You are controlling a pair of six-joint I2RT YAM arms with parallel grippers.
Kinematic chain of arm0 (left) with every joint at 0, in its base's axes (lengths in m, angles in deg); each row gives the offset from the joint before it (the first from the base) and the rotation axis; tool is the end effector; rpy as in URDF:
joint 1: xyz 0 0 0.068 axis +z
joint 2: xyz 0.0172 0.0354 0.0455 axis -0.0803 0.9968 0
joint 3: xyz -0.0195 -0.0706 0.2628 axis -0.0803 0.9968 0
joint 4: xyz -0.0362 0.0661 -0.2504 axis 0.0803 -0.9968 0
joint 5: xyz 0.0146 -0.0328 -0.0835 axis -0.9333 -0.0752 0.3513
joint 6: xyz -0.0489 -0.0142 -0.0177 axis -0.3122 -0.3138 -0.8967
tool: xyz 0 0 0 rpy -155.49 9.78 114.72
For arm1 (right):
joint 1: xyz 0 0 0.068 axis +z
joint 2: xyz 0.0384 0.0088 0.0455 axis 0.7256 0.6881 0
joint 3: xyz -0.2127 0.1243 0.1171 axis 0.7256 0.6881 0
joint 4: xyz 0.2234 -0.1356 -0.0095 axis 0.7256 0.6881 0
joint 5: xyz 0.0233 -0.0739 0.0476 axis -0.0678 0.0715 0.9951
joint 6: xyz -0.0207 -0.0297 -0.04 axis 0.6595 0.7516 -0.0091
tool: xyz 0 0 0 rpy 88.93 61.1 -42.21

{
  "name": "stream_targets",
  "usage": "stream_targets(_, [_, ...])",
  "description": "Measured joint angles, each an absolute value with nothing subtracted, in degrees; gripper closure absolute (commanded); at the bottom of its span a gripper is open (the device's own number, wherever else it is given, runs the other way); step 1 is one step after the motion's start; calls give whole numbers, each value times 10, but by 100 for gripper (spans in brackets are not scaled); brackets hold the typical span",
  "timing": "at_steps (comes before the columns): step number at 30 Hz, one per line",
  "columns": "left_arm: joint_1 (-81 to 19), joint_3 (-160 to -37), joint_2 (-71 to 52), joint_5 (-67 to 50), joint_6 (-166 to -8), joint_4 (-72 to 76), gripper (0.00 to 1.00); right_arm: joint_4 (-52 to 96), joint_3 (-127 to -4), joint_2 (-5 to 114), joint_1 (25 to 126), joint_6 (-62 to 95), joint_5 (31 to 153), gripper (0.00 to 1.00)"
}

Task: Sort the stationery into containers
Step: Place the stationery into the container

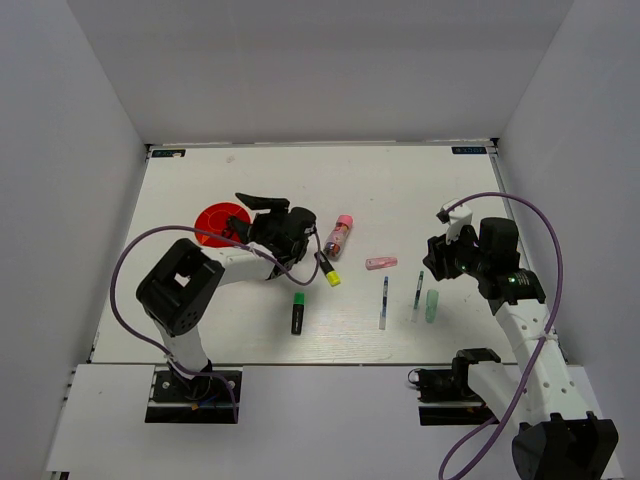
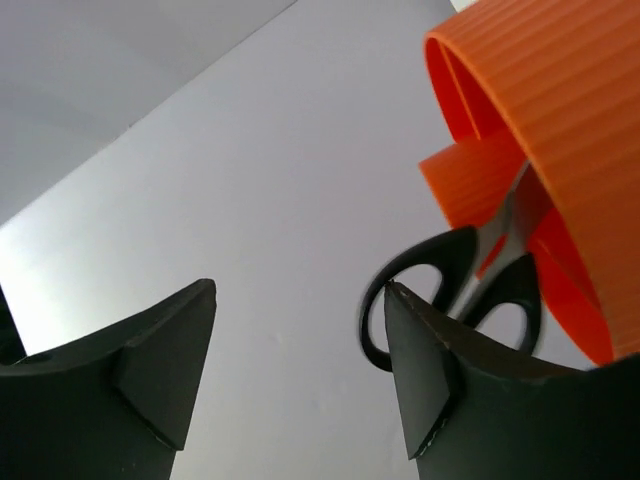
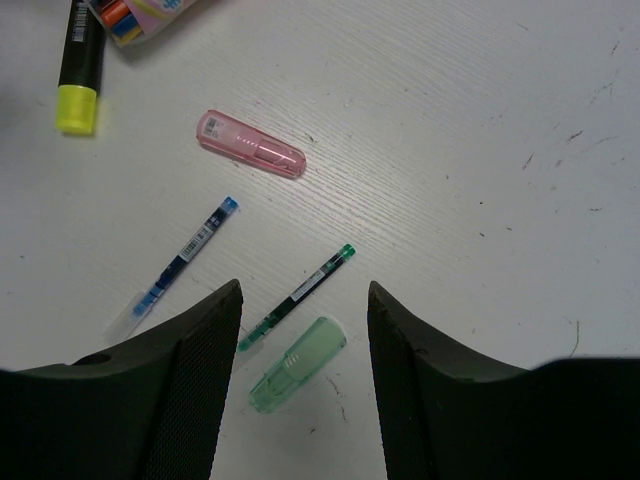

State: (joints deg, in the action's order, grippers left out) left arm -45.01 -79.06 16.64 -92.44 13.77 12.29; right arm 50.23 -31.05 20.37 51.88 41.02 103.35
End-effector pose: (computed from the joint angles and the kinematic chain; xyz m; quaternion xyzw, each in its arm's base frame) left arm 0.2858 -0.1980 0.1808 0.5155 0.5537 0.6458 0.1035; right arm 0.1761 0.0280 0.2829 -0.2490 0.8380 0.0918 0.4768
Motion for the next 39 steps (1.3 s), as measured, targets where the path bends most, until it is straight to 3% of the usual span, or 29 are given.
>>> stream_targets(6, [-459, -791, 167, -930, 189, 200, 14, 502, -310, 204, 519, 410, 1035, 43])
stream_targets(18, [-490, -792, 165, -948, 318, 398, 14, 503, -310, 204, 519, 410, 1039, 43])
stream_targets(39, [-470, -787, 229, -956, 301, 424, 5, 502, -310, 193, 518, 402, 1040, 43])
